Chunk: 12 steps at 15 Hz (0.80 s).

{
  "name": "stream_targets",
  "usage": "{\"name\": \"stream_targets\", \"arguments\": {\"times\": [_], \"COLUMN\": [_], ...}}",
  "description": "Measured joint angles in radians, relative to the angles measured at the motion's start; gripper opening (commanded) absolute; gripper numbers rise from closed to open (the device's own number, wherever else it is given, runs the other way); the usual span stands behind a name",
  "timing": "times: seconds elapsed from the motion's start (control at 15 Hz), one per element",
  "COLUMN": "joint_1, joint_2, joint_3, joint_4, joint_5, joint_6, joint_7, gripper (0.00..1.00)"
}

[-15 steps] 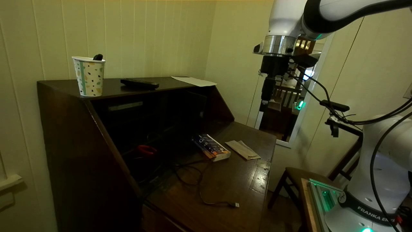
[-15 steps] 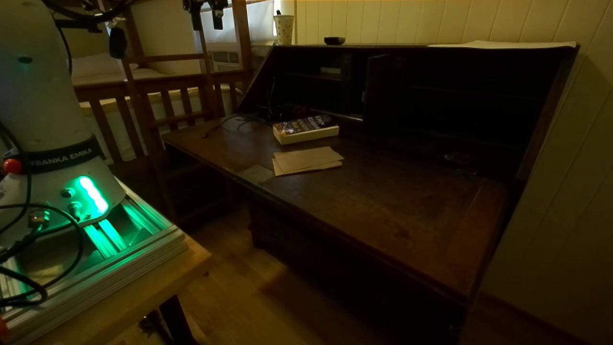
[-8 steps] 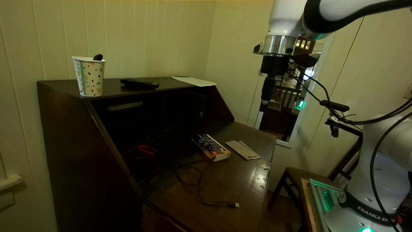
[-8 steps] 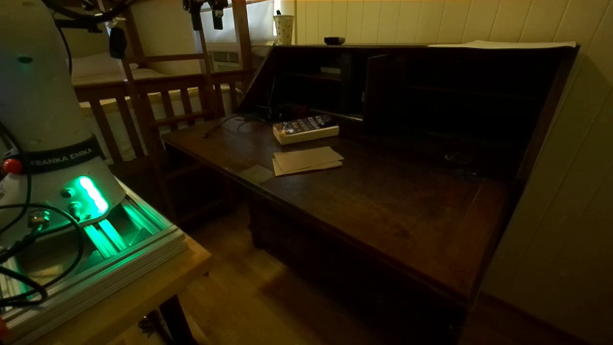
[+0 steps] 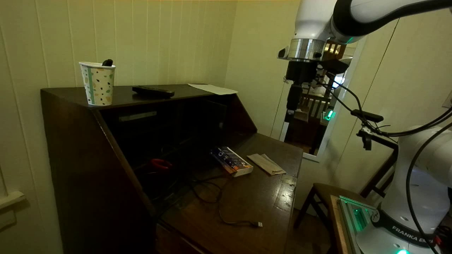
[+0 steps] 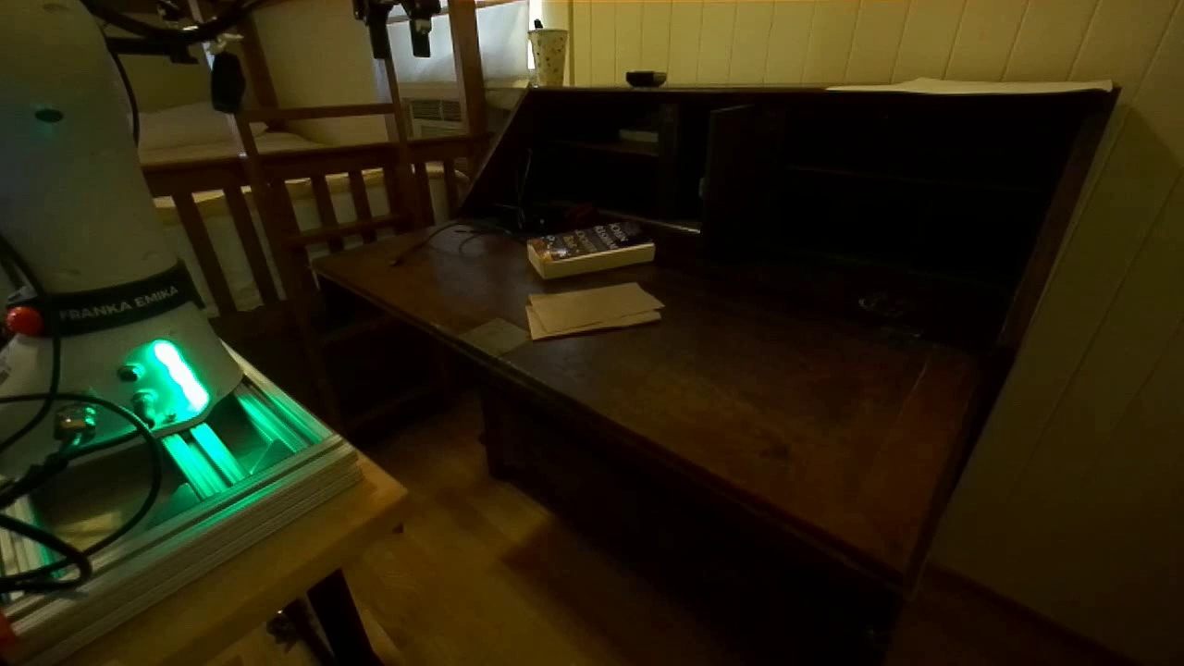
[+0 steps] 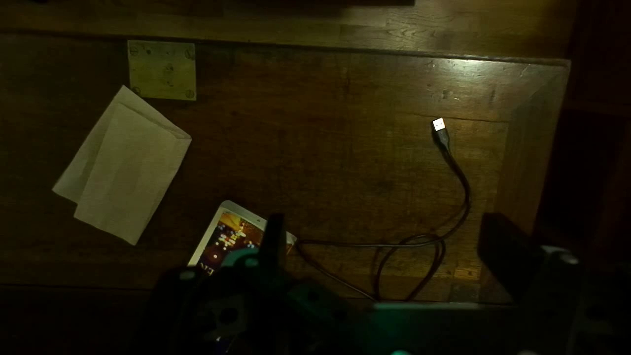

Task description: Put the remote control on the middle shelf of the cabinet.

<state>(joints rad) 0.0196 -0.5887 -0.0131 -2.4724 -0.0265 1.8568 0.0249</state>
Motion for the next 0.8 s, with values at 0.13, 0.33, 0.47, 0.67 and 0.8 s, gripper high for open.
{"name": "stream_targets", "arguments": {"times": [0.13,0.33,0.47,0.67,0.8], "joint_1": [-0.002,-0.024,-0.039,-0.049,-0.049], "joint_2": [0.011,0.054,0.097,0.171,0.215], "joint_3": [0.002,0.013,0.016,0.014,0.011], "joint_4": [0.000,0.006,0.024,0.071,0.102], "joint_5": [-0.024,-0.102,-0.144,-0.158,-0.152], "joint_6": [0.014,0.098,0.142,0.163,0.158], "joint_7": [0.001,0.012,0.018,0.016,0.010], "gripper": [1.00,1.00,1.00,1.00,1.00]}}
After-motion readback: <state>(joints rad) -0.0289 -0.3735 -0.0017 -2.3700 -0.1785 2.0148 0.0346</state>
